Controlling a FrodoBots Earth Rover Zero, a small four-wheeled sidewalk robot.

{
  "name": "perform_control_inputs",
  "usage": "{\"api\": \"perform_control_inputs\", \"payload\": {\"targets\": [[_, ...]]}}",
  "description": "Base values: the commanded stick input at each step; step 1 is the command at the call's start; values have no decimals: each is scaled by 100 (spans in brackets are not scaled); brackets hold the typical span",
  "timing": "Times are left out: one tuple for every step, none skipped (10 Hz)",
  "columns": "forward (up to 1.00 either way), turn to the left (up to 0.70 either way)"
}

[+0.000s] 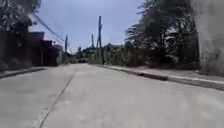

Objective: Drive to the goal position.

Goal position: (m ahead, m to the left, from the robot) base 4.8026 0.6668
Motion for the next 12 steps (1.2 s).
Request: {"api": "perform_control_inputs", "payload": {"targets": [[100,2],[100,-37],[100,-35],[100,-17],[100,3],[100,3],[100,3],[100,3],[100,3],[100,3],[100,3],[100,3]]}}
